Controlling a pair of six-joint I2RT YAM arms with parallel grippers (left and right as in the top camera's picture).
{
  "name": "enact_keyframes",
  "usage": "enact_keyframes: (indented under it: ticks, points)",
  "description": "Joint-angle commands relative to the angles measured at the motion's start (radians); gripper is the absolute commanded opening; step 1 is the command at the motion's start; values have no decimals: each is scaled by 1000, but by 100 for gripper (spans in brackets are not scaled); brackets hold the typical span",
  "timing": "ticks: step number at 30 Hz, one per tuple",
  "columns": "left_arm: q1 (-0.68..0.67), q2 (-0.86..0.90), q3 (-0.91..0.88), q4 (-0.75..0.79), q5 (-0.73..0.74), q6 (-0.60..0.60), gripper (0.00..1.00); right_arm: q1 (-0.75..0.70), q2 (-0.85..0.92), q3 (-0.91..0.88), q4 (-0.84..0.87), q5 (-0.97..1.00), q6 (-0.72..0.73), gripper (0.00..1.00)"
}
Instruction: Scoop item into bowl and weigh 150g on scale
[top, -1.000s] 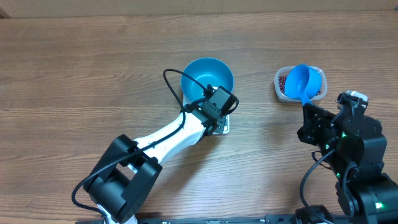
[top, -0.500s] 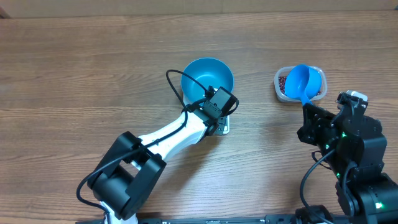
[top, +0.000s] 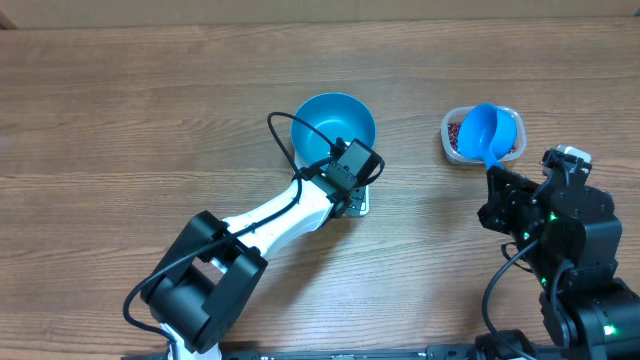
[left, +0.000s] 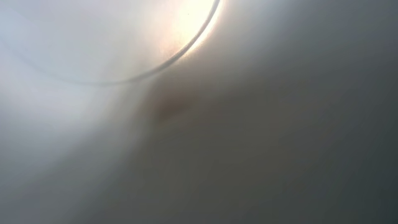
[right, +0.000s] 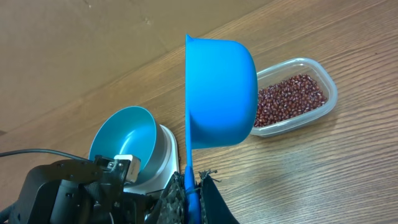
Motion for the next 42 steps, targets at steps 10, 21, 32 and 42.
enact_keyframes:
  ticks: [10, 21, 32, 42]
  points:
    - [-4, 65, 20, -57, -12, 18, 4, -6, -7, 27, 2, 10, -8, 4]
    - [-3, 90, 19, -77, -18, 7, 4, -6, -7, 27, 1, 9, -8, 4]
    - [-2, 57, 78, -149, -11, 7, 4, -6, -7, 27, -9, 10, -8, 4]
    - [-10, -211, 242, -222, -14, 14, 4, -6, -1, 27, -8, 19, -23, 4]
